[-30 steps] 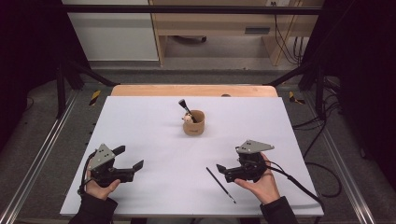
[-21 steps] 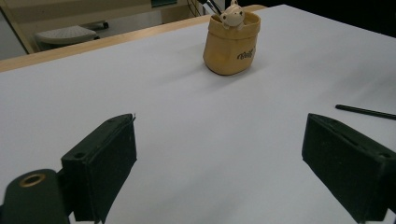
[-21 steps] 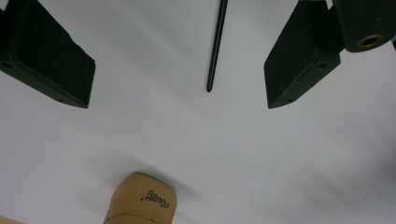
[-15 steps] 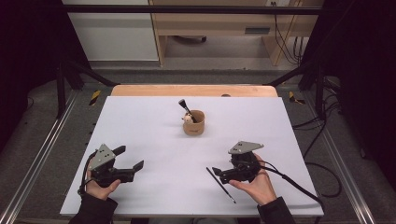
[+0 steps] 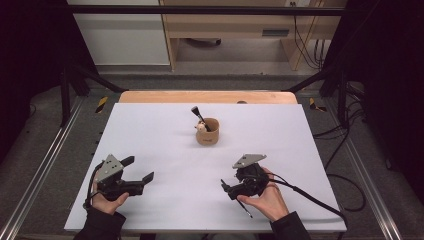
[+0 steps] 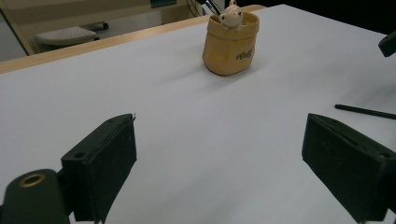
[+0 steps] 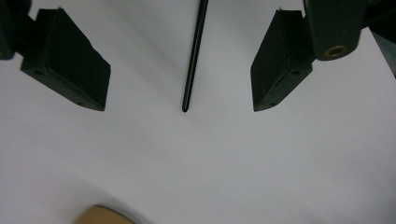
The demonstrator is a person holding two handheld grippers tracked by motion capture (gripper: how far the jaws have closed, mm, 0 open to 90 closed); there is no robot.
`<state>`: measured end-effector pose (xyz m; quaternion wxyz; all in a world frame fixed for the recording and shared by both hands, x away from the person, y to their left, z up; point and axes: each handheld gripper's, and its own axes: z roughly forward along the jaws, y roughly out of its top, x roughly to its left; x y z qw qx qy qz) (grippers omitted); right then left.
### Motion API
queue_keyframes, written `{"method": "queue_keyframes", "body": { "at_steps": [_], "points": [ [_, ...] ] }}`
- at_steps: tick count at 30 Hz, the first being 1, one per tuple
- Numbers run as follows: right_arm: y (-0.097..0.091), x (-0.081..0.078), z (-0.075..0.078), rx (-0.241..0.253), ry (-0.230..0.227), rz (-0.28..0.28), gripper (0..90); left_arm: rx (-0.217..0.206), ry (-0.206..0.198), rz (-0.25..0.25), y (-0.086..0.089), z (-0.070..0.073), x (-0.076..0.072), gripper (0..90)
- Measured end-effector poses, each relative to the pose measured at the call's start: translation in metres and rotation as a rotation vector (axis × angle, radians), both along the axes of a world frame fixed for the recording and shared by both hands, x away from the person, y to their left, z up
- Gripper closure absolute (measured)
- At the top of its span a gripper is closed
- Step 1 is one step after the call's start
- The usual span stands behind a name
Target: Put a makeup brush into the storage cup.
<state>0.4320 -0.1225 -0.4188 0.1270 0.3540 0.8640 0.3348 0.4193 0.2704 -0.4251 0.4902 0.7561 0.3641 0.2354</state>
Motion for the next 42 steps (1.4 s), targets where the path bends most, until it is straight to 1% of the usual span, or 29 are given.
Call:
{"method": "queue_keyframes", "body": {
  "at_steps": [1,5,7,9,11,13,16,17,21,22,24,27,31,36,42],
  "points": [
    [0.001,0.000,-0.001,-0.001,0.013,-0.007,22.1,0.000,0.000,0.000,0.000,0.000,0.000,9.4],
    [0.003,0.001,-0.006,-0.035,0.030,0.011,26.1,0.003,0.001,-0.001,-0.001,0.000,0.000,9.4],
    [0.005,0.001,-0.009,-0.043,0.038,0.014,28.2,0.003,0.002,-0.001,-0.001,0.000,0.000,9.4],
    [0.006,0.001,-0.010,-0.060,0.054,0.016,31.5,0.003,0.002,0.000,-0.001,0.000,0.000,9.4],
    [0.007,0.001,-0.012,-0.065,0.069,0.014,34.3,0.003,0.001,-0.001,-0.001,0.000,0.000,9.4],
    [0.007,0.002,-0.014,-0.075,0.072,0.028,37.0,0.002,0.001,-0.001,-0.001,0.000,0.000,9.4],
    [0.009,0.003,-0.018,-0.094,0.086,0.024,40.6,0.003,0.002,-0.003,-0.002,-0.001,0.000,9.4],
    [0.009,0.003,-0.019,-0.106,0.088,0.029,41.8,0.003,0.002,-0.003,-0.002,-0.001,0.000,9.4],
    [0.012,0.004,-0.024,-0.122,0.101,0.027,47.8,0.002,0.003,-0.004,-0.002,-0.001,0.000,9.4],
    [0.012,0.004,-0.024,-0.131,0.099,0.039,49.1,0.003,0.003,-0.004,-0.002,-0.001,0.000,9.4],
    [0.013,0.004,-0.025,-0.126,0.104,0.031,52.1,0.003,0.003,-0.004,-0.002,-0.001,0.000,9.4],
    [0.013,0.005,-0.026,-0.133,0.105,0.048,56.2,0.009,0.003,-0.007,-0.002,-0.001,0.000,9.4],
    [0.013,0.005,-0.027,-0.146,0.105,0.045,60.6,0.007,0.005,-0.007,-0.003,-0.001,0.000,9.4],
    [0.014,0.004,-0.029,-0.157,0.116,0.045,65.7,0.006,0.006,-0.008,-0.003,-0.001,0.000,9.5],
    [0.016,0.004,-0.031,-0.180,0.128,0.066,72.1,0.008,0.007,-0.010,-0.003,-0.001,0.000,9.4]
  ]
}}
